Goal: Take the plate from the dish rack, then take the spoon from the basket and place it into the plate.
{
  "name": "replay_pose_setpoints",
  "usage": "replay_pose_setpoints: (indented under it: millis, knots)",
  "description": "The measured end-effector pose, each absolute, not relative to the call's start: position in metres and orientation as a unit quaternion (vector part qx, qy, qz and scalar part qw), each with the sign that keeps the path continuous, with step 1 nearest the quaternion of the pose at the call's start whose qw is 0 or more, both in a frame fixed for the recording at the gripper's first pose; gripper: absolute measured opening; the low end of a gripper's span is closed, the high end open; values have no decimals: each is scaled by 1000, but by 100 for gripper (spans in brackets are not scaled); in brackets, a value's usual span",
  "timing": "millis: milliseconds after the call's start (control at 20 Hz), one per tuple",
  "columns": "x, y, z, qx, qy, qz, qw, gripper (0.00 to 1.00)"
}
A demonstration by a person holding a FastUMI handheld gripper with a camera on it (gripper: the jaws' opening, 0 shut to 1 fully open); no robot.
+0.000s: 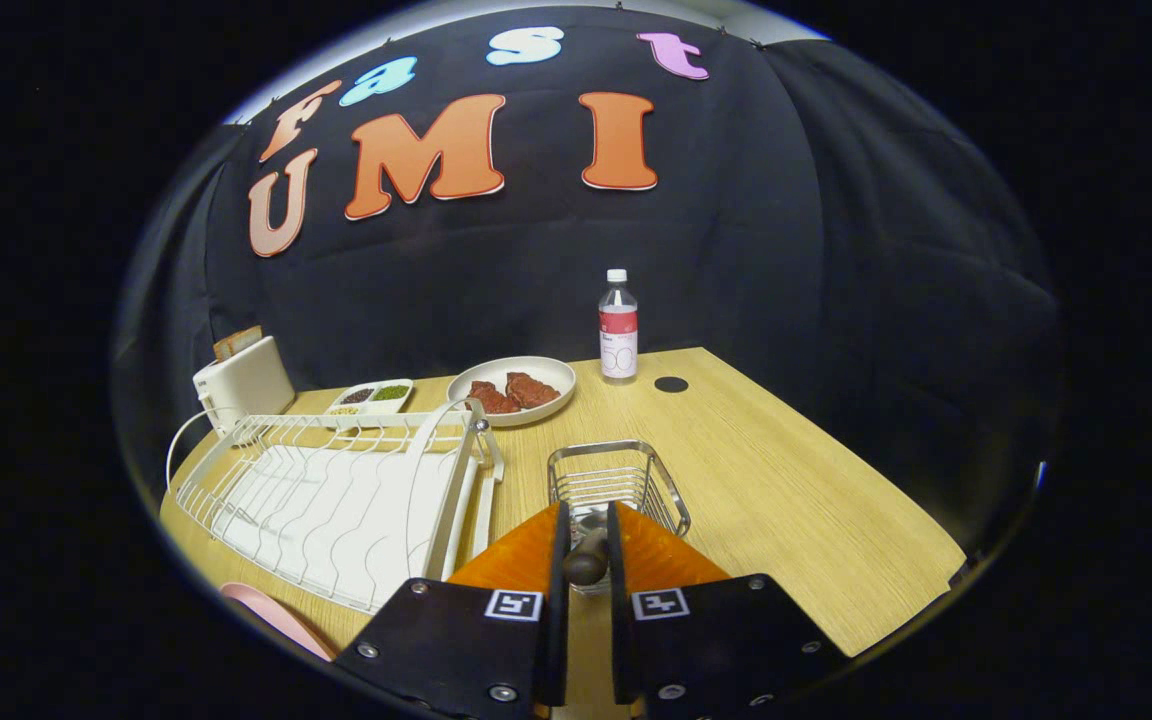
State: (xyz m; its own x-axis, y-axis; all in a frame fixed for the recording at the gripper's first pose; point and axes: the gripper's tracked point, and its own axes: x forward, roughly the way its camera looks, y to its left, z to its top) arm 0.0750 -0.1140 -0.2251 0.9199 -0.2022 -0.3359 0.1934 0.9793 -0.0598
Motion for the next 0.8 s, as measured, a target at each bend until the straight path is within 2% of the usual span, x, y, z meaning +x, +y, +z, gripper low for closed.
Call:
replay_pose_setpoints:
  millis: [250, 800]
  knots:
    - [75, -121, -216, -13, 160, -109, 981, 6]
    - [44, -112, -161, -38, 128, -117, 984, 6]
